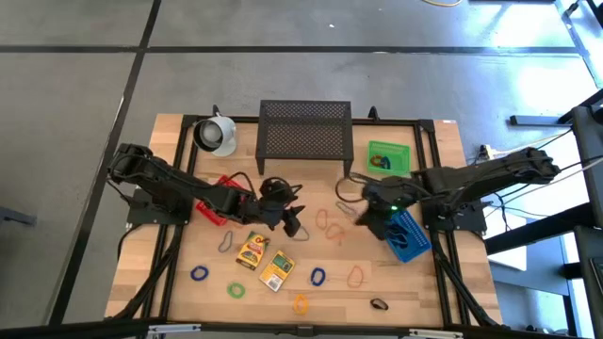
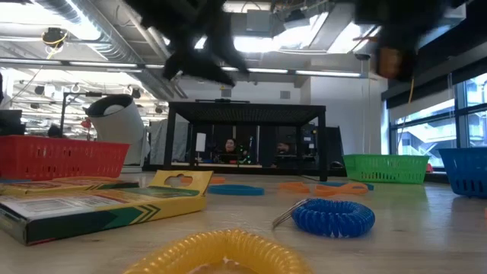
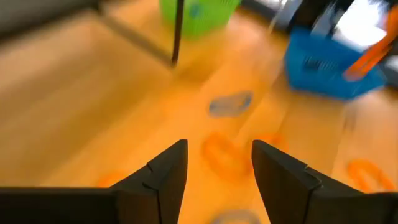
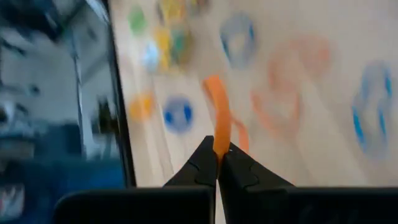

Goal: Pick & Place Office Desk Supplies
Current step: Put the orange rubber band into the blue bin

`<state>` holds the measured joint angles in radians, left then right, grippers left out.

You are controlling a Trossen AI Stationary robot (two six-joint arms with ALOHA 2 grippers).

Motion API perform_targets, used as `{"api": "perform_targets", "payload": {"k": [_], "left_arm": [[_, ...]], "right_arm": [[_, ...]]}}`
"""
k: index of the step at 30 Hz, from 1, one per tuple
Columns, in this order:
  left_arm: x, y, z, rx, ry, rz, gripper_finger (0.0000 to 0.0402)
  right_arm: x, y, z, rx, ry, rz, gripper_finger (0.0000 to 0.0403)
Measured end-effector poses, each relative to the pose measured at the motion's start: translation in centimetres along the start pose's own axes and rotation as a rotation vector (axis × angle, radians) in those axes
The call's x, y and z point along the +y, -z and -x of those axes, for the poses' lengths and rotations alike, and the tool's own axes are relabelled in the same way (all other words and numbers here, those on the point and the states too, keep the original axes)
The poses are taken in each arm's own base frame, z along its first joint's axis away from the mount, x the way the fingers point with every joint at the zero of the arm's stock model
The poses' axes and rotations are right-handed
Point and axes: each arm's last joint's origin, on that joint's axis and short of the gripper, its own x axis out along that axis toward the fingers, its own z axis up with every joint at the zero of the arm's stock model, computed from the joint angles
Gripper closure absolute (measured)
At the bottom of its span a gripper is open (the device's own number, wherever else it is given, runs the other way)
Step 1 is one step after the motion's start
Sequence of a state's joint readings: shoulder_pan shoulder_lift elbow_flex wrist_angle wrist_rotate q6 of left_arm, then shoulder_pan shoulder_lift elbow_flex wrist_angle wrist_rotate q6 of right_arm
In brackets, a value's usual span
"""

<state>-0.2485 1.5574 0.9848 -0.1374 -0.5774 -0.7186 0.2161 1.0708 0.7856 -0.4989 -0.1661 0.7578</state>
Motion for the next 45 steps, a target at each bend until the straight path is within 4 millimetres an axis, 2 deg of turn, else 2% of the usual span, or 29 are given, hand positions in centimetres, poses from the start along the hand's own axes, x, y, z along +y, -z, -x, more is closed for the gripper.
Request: {"api": "perform_targets", "payload": {"k": [7, 12, 21, 26, 32, 38, 45], "left_arm": [[1.4, 1.9, 0.3, 0.23, -0.084, 0.109, 0.0247], [2.3, 2.7, 0.6, 0.317, -0.175, 0.13, 0.026], [3.0, 4.0, 1.6, 0.483, -0.247, 0.131, 0.0268], [3.1, 5.2, 2.7, 0.642, -0.263, 0.096, 0.0268], [2.5, 7.1, 4.9, 0.792, -0.304, 0.092, 0.0263], [1.1, 9.1, 7.1, 0.872, -0.31, 0.146, 0.0248], [0.0, 11.1, 9.6, 0.883, -0.332, 0.192, 0.023]], "right_arm": [[-0.9, 4.8, 2.8, 0.404, 0.111, -0.183, 0.0401], [-1.1, 7.1, 3.2, 0.551, 0.234, -0.21, 0.0399], [-3.4, 9.2, 0.6, 0.531, 0.473, -0.287, 0.0398], [-4.5, 10.0, -0.7, 0.528, 0.496, -0.312, 0.0397], [-5.2, 10.4, -1.3, 0.486, 0.526, -0.344, 0.0392], [-5.3, 10.5, -1.3, 0.48, 0.539, -0.358, 0.0346], [-5.4, 10.5, -1.3, 0.462, 0.548, -0.348, 0.0264]]}}
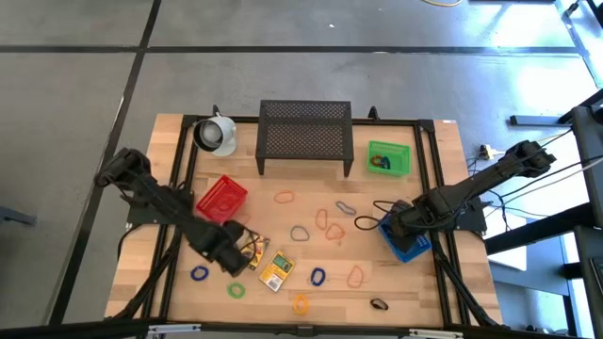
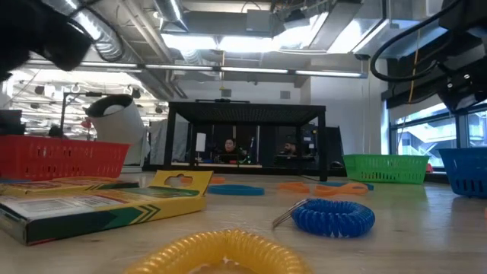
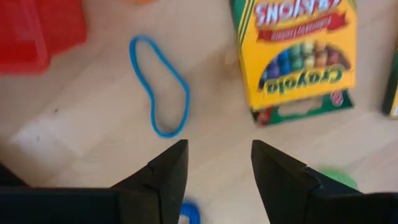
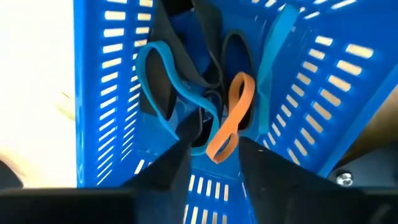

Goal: Pick & Place Office Desk Supplies
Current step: Put the orange rubber band into the blue bin, then put the blue rubber band into the blue bin

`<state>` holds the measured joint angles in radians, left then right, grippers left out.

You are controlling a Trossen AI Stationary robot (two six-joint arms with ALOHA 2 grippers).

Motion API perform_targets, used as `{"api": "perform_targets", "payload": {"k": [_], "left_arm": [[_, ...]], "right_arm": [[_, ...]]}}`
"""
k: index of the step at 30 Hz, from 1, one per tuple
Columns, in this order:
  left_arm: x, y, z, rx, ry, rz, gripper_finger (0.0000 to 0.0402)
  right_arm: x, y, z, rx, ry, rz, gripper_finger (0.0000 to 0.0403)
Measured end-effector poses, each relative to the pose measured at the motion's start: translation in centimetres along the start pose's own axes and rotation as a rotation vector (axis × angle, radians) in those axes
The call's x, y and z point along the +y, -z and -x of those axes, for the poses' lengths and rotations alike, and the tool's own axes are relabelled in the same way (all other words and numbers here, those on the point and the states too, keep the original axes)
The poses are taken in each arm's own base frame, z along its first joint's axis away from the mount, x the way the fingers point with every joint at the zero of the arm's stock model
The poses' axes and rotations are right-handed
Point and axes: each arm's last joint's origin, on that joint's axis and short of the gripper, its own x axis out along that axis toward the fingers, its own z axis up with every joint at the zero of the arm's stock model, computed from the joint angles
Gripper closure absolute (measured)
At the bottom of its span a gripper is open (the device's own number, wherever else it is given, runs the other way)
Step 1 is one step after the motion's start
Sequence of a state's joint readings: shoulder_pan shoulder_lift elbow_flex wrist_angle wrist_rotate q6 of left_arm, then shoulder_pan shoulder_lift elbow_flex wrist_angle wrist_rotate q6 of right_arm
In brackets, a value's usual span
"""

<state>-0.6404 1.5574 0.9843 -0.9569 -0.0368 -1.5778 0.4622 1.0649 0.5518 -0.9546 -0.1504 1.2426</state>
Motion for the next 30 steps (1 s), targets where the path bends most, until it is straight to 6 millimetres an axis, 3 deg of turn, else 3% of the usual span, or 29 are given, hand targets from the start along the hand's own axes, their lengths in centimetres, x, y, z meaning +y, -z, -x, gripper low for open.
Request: {"api": "perform_targets", "payload": {"k": [7, 12, 21, 26, 30], "left_arm": [[1.0, 1.3, -1.4, -0.078, -0.03, 0.055, 0.0226], [1.4, 1.3, -2.9, -0.079, 0.007, 0.071, 0.0231], [2.9, 1.2, -5.2, -0.102, 0.025, 0.108, 0.0243], [3.1, 1.2, -5.5, -0.114, 0.016, 0.075, 0.0259], [3.2, 1.2, -5.5, -0.114, 0.011, -0.001, 0.0295]], "right_arm": [[0.0, 0.0, 0.0, -0.004, 0.0, 0.022, 0.0187], [0.0, 0.1, 0.0, 0.021, -0.008, 0.028, 0.0158], [1.3, -0.1, 1.9, -0.004, -0.068, 0.082, 0.0162], [2.4, -0.2, 4.2, -0.056, -0.094, 0.129, 0.0176], [2.9, -0.2, 6.4, -0.122, -0.083, 0.143, 0.0187]]}}
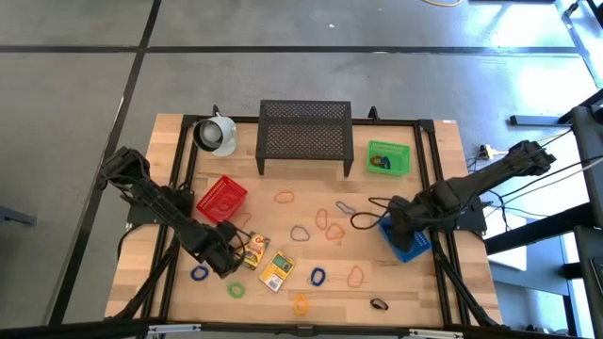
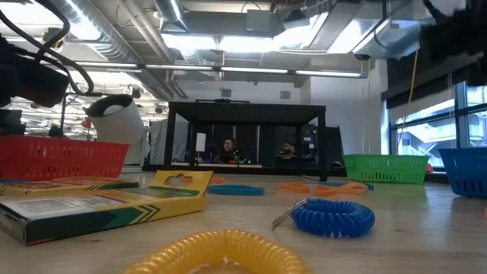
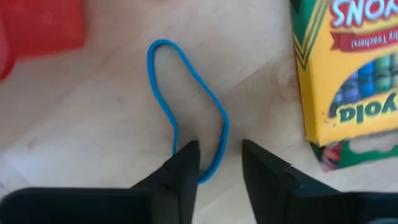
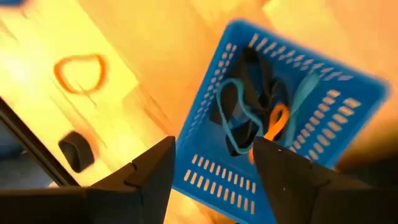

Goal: Pick & Place Office Desk Supplies
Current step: Put the blue rubber band into the blue bin

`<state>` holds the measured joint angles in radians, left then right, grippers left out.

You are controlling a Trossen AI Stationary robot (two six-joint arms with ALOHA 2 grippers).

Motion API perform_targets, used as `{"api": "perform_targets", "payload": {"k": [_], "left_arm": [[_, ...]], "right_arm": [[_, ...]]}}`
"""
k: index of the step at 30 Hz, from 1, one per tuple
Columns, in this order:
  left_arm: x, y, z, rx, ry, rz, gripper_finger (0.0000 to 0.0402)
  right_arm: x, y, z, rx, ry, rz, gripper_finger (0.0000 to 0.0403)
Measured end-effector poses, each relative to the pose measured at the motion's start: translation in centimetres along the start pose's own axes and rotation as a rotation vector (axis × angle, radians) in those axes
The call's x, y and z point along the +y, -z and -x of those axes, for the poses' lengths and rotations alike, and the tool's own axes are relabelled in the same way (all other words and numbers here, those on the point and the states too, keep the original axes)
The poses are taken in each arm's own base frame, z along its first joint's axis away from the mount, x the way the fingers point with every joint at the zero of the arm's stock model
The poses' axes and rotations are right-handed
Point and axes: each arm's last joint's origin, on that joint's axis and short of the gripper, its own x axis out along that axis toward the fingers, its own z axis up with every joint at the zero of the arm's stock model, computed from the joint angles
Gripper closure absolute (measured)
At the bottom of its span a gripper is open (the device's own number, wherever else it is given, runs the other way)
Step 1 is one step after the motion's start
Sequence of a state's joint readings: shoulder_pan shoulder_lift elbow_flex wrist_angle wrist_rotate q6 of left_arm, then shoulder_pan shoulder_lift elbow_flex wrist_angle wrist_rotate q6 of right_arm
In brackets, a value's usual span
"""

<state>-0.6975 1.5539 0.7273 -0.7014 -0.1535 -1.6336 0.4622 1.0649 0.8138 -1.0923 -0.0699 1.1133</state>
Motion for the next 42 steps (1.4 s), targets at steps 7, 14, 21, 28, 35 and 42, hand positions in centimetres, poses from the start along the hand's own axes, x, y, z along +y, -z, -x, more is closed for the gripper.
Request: {"api": "perform_targets", "payload": {"k": [7, 14, 21, 28, 35, 42], "left_arm": [[0.1, 0.0, -0.1, -0.001, -0.007, -0.171, 0.039], [-0.5, -0.2, 0.6, -0.041, 0.035, -0.15, 0.0399], [-2.1, -1.4, 4.0, -0.347, 0.15, -0.132, 0.0398], [-5.3, -3.2, 8.9, -0.731, 0.309, -0.189, 0.0398], [-8.3, -6.7, 12.1, -0.964, 0.408, -0.318, 0.0398], [-9.6, -10.0, 14.6, -1.138, 0.564, -0.388, 0.0398]], "right_arm": [[0.8, -0.5, 3.2, -0.127, 0.015, 0.01, 0.0201], [1.9, -1.3, 6.2, -0.299, -0.024, 0.04, 0.0208], [3.4, -2.3, 8.5, -0.533, -0.098, 0.132, 0.0209], [5.8, -4.1, 9.2, -0.848, -0.102, 0.257, 0.0209], [9.3, -6.7, 8.2, -1.034, -0.06, 0.474, 0.0209], [11.4, -9.1, 7.5, -1.13, -0.175, 0.469, 0.0209]]}}
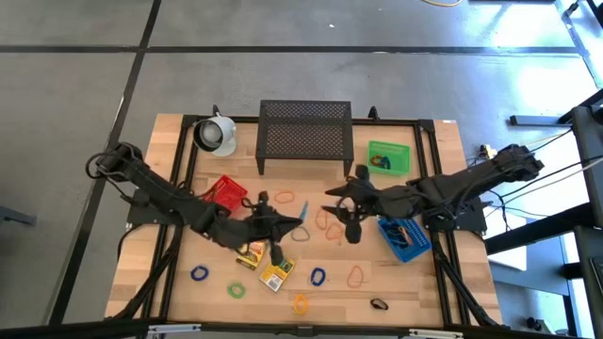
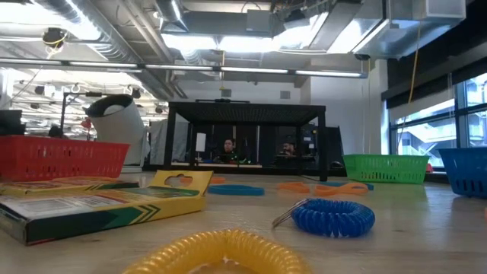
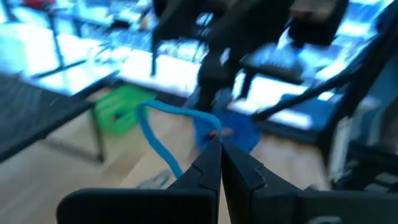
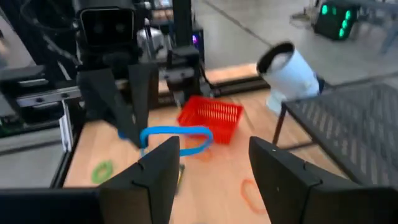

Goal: Pick & Place Office Desk Supplies
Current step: Put the blue rubber band into the blue bin

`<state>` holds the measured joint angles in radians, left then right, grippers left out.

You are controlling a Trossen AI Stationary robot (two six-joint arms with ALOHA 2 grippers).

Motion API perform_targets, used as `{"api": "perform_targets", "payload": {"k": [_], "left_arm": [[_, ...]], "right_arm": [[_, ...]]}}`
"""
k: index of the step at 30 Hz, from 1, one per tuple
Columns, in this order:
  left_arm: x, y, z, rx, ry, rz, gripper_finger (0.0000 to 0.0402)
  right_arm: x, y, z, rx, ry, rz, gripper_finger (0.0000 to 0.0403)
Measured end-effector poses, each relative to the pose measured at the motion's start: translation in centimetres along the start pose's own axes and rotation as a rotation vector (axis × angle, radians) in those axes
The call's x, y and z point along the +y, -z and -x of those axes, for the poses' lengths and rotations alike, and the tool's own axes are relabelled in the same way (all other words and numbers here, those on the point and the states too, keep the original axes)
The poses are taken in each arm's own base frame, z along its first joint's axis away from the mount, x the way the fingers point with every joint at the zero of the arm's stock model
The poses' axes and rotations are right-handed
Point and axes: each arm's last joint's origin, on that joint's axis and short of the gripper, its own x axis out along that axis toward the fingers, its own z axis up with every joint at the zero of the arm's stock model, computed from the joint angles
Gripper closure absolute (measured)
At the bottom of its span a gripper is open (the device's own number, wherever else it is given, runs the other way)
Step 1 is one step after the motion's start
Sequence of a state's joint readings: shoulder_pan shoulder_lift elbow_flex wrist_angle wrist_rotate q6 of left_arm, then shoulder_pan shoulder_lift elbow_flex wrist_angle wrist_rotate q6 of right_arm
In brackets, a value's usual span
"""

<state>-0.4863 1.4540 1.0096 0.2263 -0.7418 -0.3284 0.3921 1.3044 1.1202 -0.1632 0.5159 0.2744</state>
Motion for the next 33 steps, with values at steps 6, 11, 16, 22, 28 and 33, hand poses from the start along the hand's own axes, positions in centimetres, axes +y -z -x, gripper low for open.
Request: {"api": "perform_targets", "payload": {"k": [6, 11, 16, 22, 28, 33], "left_arm": [[0.4, -1.9, -0.9, -0.111, 0.113, 0.076, 0.0398], [0.9, -2.4, -1.4, -0.115, 0.201, 0.152, 0.0398], [1.7, -2.7, -2.1, -0.094, 0.241, 0.236, 0.0398], [2.8, -2.9, -3.1, -0.088, 0.253, 0.279, 0.0398], [3.4, -3.4, -3.5, -0.092, 0.31, 0.278, 0.0398], [3.6, -3.3, -3.7, -0.076, 0.333, 0.258, 0.0398]], "right_arm": [[0.1, -0.2, -0.1, -0.02, -0.019, 0.186, 0.0207], [0.2, -0.2, -0.1, -0.026, -0.028, 0.282, 0.0183], [0.1, -0.5, -0.1, -0.047, -0.016, 0.35, 0.0151], [-0.1, -0.3, -0.8, -0.041, 0.0, 0.396, 0.014], [-0.1, 0.2, -2.3, -0.032, 0.038, 0.437, 0.015], [0.1, 0.6, -3.2, -0.034, 0.089, 0.467, 0.0169]]}}
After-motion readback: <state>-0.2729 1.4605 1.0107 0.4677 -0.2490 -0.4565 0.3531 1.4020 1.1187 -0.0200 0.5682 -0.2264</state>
